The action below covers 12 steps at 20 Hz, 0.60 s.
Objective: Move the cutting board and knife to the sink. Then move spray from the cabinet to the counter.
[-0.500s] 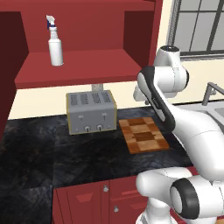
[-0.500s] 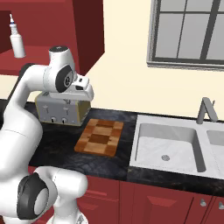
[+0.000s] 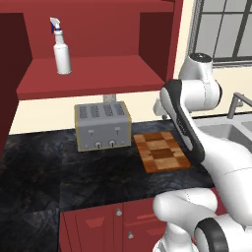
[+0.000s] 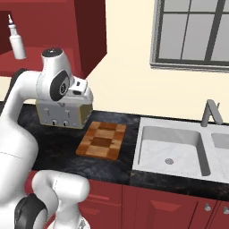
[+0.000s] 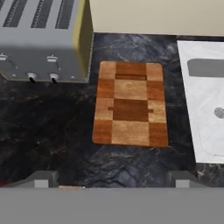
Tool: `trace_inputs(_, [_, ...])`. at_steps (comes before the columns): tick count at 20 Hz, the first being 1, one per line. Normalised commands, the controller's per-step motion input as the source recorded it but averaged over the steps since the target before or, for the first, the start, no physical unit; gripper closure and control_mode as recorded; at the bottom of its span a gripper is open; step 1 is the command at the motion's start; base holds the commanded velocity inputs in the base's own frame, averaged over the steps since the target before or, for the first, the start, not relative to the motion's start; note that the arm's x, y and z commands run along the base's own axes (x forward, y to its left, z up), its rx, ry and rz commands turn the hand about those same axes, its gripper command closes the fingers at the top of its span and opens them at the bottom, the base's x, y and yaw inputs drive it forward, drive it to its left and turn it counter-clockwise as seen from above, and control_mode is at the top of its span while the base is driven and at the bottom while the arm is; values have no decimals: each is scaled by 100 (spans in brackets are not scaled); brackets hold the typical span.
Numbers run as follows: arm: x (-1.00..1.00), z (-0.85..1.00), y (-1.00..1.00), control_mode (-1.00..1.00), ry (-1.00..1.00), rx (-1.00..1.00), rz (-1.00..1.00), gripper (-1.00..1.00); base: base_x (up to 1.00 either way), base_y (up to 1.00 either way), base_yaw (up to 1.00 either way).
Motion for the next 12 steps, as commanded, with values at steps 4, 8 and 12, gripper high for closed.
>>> trace_inputs(4, [-24,6,13,-100,-22,-2,0,-100,0,0,0])
trace_inputs(8, [-13,4,0,-100,-8,0,0,-100,0,0,0])
trace_inputs(12, [-5,0,-5,-100,0,0,-5,-100,0,0,0])
